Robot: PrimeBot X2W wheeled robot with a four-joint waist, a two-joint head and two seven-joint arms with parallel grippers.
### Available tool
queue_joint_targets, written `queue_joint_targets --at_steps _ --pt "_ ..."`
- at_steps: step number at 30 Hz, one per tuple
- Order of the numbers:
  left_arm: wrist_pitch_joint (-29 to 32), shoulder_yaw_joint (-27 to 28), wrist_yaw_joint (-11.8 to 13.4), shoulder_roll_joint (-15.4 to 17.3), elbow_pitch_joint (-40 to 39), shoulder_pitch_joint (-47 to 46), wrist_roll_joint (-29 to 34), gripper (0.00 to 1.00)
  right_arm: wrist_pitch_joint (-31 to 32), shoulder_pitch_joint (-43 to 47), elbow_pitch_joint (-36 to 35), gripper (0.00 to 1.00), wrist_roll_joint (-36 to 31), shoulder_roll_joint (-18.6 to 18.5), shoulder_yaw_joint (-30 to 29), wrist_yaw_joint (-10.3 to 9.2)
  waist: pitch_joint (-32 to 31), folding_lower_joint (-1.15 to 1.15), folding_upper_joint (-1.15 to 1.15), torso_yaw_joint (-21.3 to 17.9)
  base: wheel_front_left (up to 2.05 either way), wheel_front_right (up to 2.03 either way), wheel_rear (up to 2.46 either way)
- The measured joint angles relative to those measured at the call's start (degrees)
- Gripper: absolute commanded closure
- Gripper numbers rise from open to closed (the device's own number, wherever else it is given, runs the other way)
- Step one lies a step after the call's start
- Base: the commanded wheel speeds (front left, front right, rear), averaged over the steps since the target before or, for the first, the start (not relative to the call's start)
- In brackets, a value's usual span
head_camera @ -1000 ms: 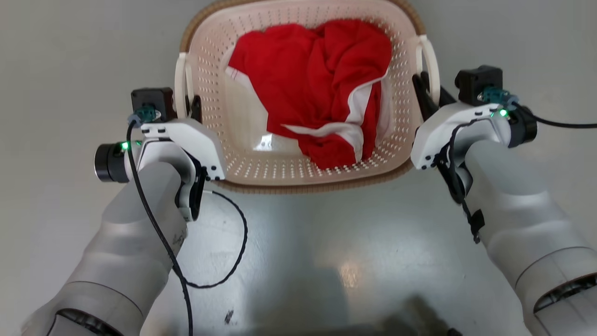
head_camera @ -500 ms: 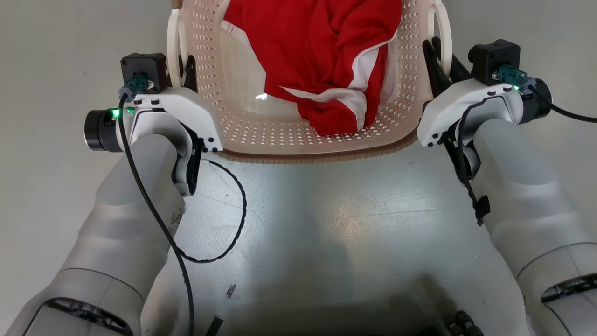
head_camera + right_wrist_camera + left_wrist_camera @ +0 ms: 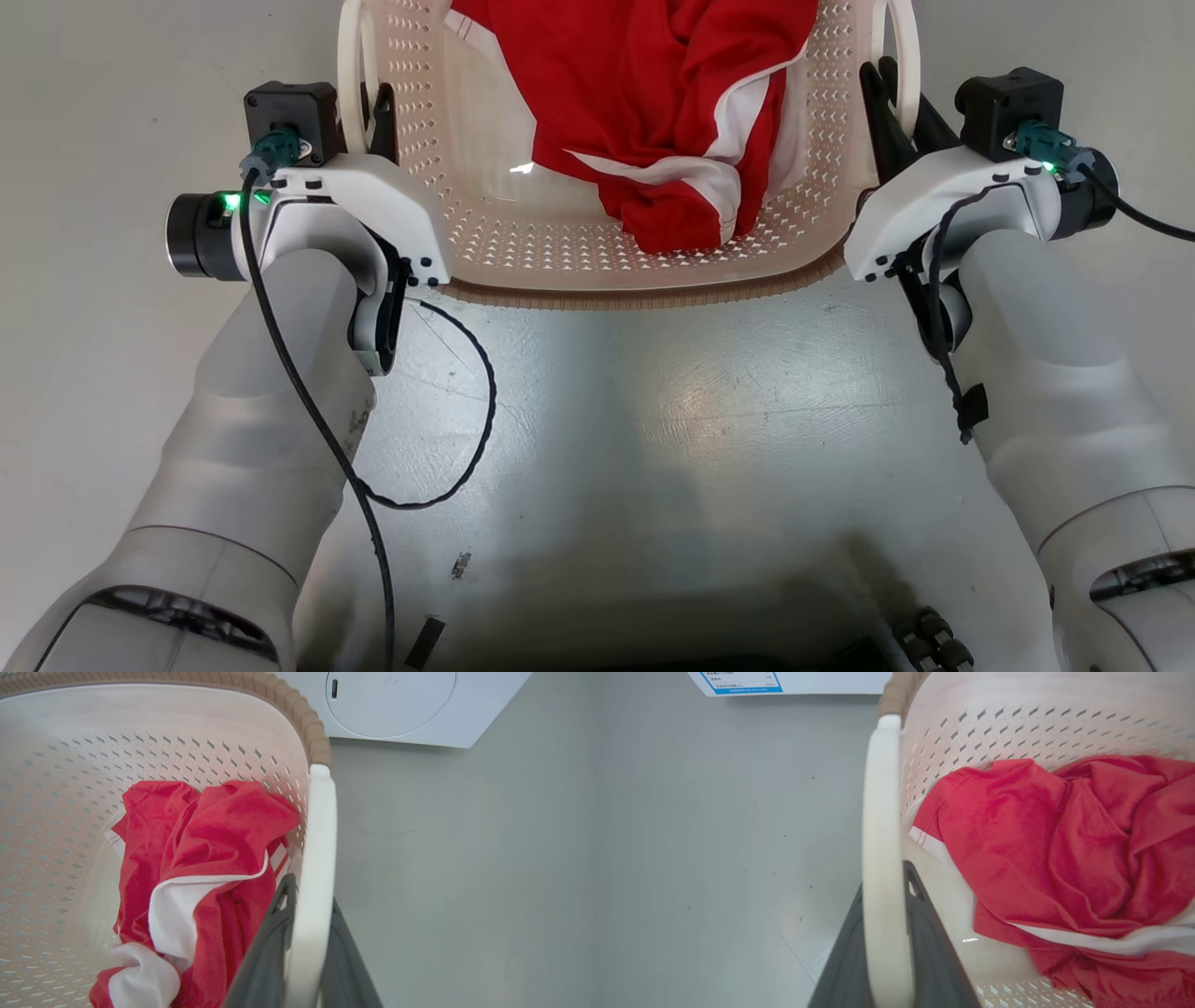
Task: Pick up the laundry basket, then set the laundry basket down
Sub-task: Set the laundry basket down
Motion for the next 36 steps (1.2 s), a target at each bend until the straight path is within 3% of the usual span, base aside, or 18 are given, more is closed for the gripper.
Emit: queue_joint_targets --at_steps 14,15,16,29,36 --pt "0.0 4.43 -1.0 -1.18 0.21 -0.53 4.58 1.0 0.0 -0.01 -0.98 0.99 -2.0 0.2 -3.6 0.09 1.6 0.0 0.0 -0.12 0.0 0.0 0.0" --pt "0.0 4.95 -1.0 -1.24 -0.04 -0.69 4.8 1.0 0.01 0.0 -1.43 0.64 -2.69 0.3 -4.43 0.15 1.75 0.0 0.0 -0.15 0.0 0.0 0.0" --pt "-0.1 5.44 -0.98 -1.25 -0.42 -0.86 5.15 0.0 0.01 -0.01 -1.85 0.0 -3.32 0.27 -5.32 0.14 1.9 0.0 0.0 -0.13 0.0 0.0 0.0" --pt "-0.48 9.71 -0.55 -1.35 -0.37 -1.3 7.9 0.0 0.01 1.84 -4.68 0.0 -5.98 -0.32 -9.39 0.14 0.47 0.0 0.0 0.09 0.0 0.0 0.0" --pt "-0.48 12.34 -1.96 -2.43 -0.34 1.86 8.32 0.0 0.01 5.59 -7.28 0.0 -5.5 -0.32 -8.72 0.14 -3.81 0.0 0.0 -0.12 0.0 0.0 0.0"
